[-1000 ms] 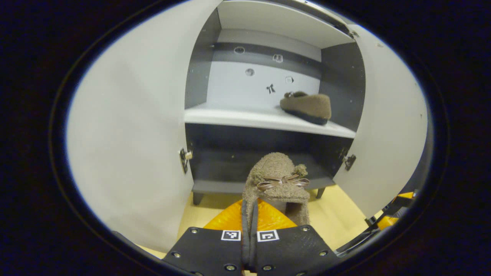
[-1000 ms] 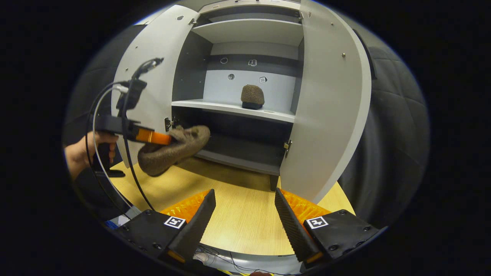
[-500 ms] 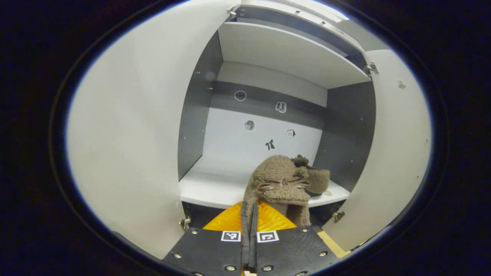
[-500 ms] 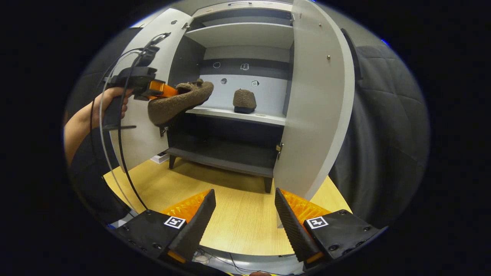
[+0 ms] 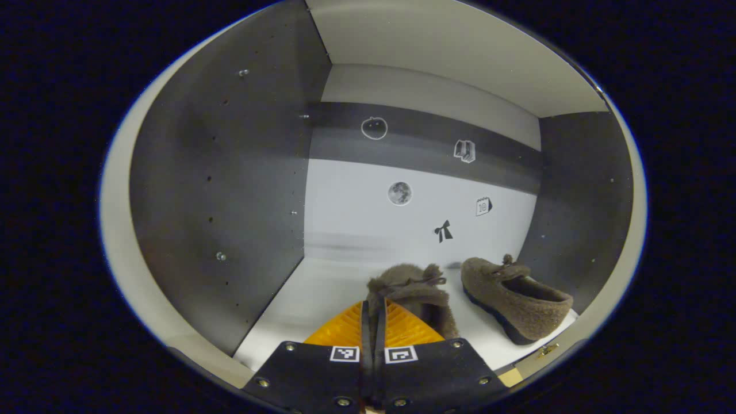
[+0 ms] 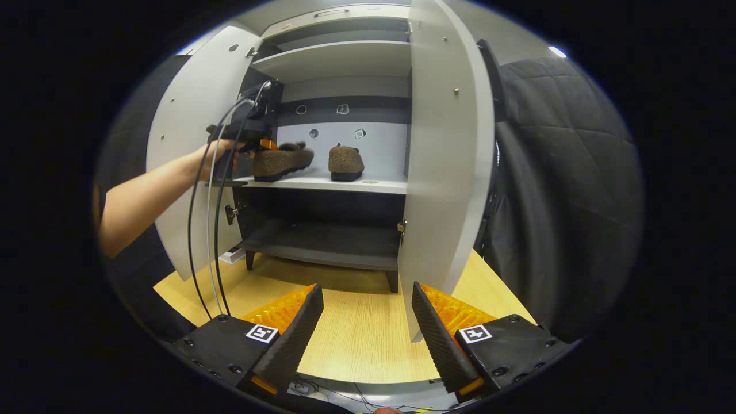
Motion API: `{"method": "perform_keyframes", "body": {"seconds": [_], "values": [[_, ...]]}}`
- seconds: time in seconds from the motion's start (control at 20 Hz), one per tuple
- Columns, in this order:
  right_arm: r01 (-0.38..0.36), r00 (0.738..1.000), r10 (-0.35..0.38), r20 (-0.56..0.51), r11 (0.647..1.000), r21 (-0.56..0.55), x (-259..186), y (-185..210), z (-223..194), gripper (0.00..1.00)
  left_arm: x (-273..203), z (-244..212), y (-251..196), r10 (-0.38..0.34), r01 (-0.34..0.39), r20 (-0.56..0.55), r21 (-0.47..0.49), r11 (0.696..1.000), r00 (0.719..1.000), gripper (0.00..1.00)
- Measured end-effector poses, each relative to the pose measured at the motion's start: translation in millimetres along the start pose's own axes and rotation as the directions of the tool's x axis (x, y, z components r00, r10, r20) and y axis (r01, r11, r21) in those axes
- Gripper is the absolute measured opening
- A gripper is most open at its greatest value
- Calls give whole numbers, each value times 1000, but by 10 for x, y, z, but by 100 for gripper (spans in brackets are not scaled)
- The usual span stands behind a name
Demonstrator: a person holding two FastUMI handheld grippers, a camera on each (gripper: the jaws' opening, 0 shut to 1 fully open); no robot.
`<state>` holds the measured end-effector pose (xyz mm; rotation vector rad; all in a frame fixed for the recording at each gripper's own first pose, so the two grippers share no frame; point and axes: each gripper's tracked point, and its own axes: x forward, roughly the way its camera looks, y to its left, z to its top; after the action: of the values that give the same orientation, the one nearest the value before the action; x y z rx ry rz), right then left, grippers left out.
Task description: Grab one shoe with the right hand and put it into the shoe cabinet, grab the other shoe with the left hand and put it into the shoe cabinet; then close the right door with the right hand and the left door with the left hand.
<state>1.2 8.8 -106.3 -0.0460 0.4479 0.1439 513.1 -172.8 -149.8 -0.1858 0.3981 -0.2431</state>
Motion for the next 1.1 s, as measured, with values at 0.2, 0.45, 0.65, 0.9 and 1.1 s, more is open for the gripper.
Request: {"method": "perform_keyframes", "body": {"seconds": [0.2,0.45,0.65,0.9,1.1], "values": [[18,998,-25,64,993,119,-363,-388,346,98,-207,282,-7,24,-31,83,85,996,996,51],[115,978,-164,133,942,314,-671,-1264,807,98,-1022,576,-226,-33,20,193,67,998,981,89],[180,945,-268,190,907,382,-571,-1995,1106,98,-1793,510,-293,-29,10,202,94,996,979,100],[118,929,-226,292,931,344,-314,-2135,1656,98,-2764,172,-126,34,-52,178,99,994,983,100],[98,908,-198,369,957,274,-145,-2002,2071,92,-3386,-55,103,97,-112,155,87,990,983,100]]}}
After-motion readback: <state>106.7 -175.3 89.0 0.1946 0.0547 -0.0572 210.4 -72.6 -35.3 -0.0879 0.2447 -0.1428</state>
